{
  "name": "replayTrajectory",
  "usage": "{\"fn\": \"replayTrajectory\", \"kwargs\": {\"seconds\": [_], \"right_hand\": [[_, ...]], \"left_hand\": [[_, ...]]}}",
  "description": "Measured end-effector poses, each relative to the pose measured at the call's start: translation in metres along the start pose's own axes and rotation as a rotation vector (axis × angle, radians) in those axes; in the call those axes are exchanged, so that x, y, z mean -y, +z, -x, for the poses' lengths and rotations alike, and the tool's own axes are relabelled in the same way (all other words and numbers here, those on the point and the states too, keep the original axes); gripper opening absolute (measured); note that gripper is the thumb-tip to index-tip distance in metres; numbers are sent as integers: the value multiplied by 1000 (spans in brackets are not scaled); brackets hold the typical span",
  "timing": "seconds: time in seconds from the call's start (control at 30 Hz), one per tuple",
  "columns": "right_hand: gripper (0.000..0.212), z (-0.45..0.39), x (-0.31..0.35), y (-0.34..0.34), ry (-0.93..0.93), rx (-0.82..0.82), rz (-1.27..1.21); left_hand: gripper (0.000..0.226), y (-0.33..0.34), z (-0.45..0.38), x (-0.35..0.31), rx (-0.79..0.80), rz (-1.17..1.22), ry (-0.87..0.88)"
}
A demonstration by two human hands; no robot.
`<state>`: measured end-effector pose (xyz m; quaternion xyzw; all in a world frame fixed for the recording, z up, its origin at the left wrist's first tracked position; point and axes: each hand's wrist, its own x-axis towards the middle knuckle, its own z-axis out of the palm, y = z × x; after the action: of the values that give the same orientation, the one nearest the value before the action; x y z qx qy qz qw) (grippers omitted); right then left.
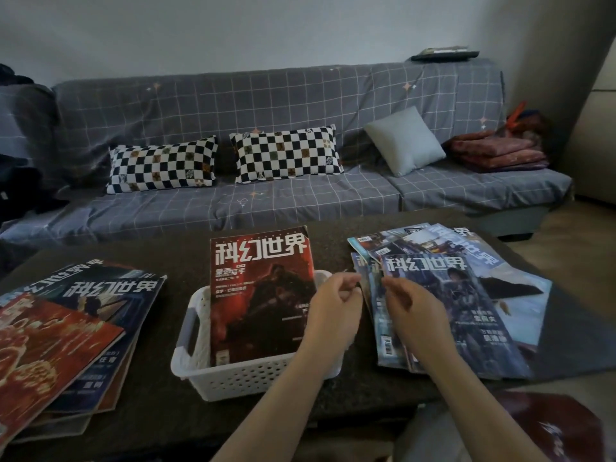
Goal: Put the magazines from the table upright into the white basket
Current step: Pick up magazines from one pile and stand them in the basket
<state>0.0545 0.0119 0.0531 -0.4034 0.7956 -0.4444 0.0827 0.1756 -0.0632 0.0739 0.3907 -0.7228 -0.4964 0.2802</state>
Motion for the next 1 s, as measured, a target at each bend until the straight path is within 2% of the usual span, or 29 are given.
{"fn": "replayTrajectory", "kwargs": {"seconds": [0.27, 0.43, 0.57, 0.7, 0.87, 1.0], "right_hand": [[28, 2, -77, -35, 89, -112, 168], [40, -2, -116, -50, 210, -101, 326], [56, -6, -138, -61, 338, -67, 413], [63, -8, -144, -67, 375, -154, 182], [49, -4, -141, -76, 428, -218, 1], [25, 0, -133, -82, 483, -192, -169]], "left_hand": [[27, 84, -15, 12, 161, 18, -29], [40, 110, -22, 31, 143, -61, -37], [45, 122, -29, 37, 59, -83, -87], [46, 124, -40, 33, 13, 20, -181], [19, 125, -32, 26, 130, 207, -266], [20, 115, -24, 18, 80, 185, -179]]}}
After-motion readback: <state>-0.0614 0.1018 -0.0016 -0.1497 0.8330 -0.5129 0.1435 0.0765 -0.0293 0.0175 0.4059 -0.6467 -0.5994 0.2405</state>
